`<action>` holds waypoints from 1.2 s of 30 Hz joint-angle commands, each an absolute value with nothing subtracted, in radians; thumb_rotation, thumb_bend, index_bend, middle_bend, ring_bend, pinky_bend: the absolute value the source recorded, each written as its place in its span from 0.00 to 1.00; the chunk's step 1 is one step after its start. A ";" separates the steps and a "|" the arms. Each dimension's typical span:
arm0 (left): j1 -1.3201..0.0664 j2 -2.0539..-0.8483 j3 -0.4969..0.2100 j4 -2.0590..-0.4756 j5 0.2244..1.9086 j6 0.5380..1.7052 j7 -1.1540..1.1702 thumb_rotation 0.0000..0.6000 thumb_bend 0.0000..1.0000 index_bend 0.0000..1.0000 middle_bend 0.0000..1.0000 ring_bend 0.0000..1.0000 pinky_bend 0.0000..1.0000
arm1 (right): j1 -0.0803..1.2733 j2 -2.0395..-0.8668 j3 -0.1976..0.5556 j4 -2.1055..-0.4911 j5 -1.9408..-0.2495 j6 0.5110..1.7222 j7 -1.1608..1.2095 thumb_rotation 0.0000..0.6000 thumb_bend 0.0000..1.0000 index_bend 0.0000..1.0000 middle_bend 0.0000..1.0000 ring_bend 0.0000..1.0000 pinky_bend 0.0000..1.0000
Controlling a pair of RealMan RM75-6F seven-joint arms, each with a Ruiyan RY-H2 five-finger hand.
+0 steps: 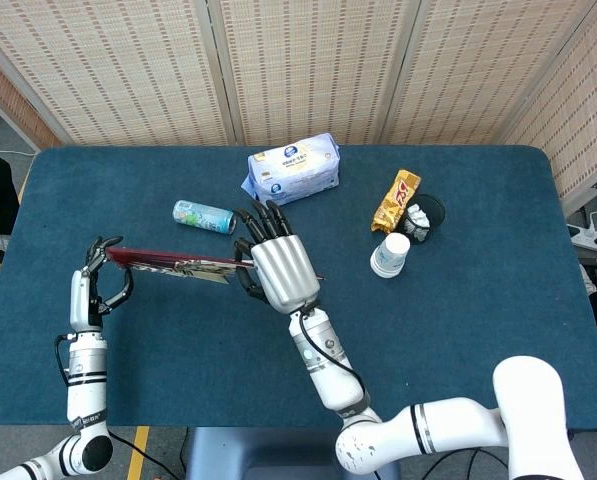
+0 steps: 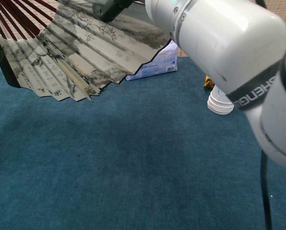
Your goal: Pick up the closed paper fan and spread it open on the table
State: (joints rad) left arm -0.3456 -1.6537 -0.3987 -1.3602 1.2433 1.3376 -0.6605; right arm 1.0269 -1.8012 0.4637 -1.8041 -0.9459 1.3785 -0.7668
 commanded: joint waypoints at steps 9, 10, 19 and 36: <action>-0.377 -1.701 -0.418 -1.185 1.263 1.392 -0.647 1.00 0.69 0.79 0.21 0.02 0.12 | 0.966 -1.711 0.334 -1.844 -1.136 1.412 -0.803 1.00 0.60 0.72 0.12 0.00 0.04; -0.379 -1.705 -0.419 -1.173 1.264 1.396 -0.646 1.00 0.69 0.79 0.21 0.02 0.12 | 0.961 -1.710 0.327 -1.845 -1.143 1.413 -0.802 1.00 0.60 0.72 0.12 0.00 0.04; -0.399 -1.758 -0.398 -1.036 1.292 1.433 -0.636 1.00 0.69 0.79 0.22 0.02 0.12 | 0.920 -1.708 0.260 -1.830 -1.214 1.417 -0.810 1.00 0.60 0.71 0.12 0.00 0.04; -0.355 -1.959 -0.186 -0.589 1.424 1.466 -0.702 1.00 0.61 0.36 0.15 0.00 0.11 | 0.750 -1.737 0.014 -1.748 -1.414 1.460 -0.760 1.00 0.60 0.52 0.12 0.00 0.05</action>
